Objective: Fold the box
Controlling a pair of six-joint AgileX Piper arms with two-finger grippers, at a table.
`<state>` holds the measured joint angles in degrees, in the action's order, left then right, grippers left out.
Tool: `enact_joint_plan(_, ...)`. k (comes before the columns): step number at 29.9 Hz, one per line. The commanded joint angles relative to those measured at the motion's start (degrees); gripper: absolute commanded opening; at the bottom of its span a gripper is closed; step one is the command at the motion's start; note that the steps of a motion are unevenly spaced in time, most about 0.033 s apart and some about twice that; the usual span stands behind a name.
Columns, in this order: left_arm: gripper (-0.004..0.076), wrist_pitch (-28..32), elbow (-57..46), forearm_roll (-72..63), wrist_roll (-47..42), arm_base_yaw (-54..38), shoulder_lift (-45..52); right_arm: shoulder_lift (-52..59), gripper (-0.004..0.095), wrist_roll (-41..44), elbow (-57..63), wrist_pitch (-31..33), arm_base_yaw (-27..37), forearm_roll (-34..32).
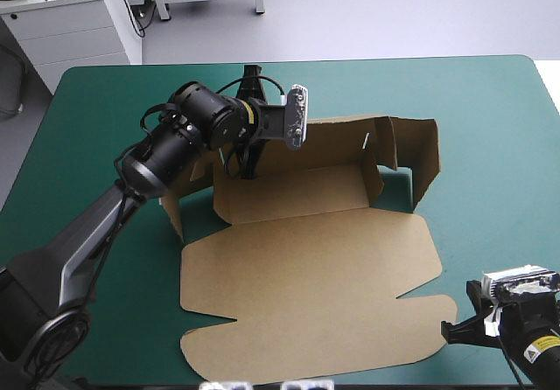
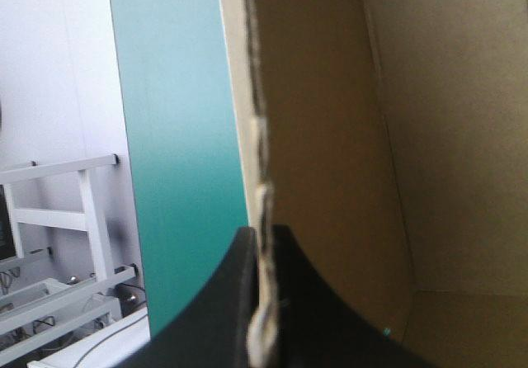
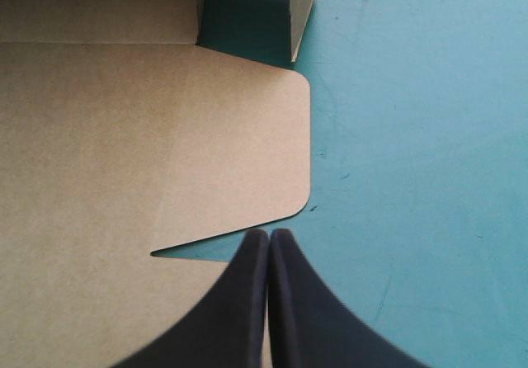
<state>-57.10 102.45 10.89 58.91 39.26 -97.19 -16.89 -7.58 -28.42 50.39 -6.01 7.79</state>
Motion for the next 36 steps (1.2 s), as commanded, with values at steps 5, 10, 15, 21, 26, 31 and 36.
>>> enact_joint_plan(5, -0.0008, 25.89, -20.29, 8.18, -1.68, 0.38, 11.06, -0.62, -0.0014, 2.24, -1.76, -4.1, -0.25, 0.42)
enact_joint_plan(10, -0.0008, 39.17, -31.19, 16.59, -8.2, 0.38, 14.44, -0.62, -0.0014, 2.34, -3.19, -4.25, -0.25, 0.42)
enact_joint_plan(15, -0.0008, 43.68, -37.06, 22.17, -12.09, 0.38, 14.84, -0.62, -0.0014, 2.1, -4.99, -5.67, -0.25, 0.42)
enact_joint_plan(21, -0.0008, 45.18, -38.75, 35.65, -28.46, 0.38, 14.84, -0.62, -0.0014, 2.22, -5.93, -5.96, -0.25, 0.66)
enact_joint_plan(26, -0.0008, 42.78, -38.75, 47.01, -40.8, 0.61, 14.84, -1.56, -0.0014, 2.35, -7.07, -5.96, -0.25, 0.94)
enact_joint_plan(31, -0.0008, 37.55, -38.75, 54.35, -46.68, 2.35, 14.84, -7.76, -0.0014, 1.49, -9.74, -5.96, -0.25, 2.03)
enact_joint_plan(36, -0.0008, 34.78, -38.75, 55.67, -50.12, 2.79, 14.84, -17.12, -0.0014, -0.55, -14.04, -8.02, -0.25, 2.98)
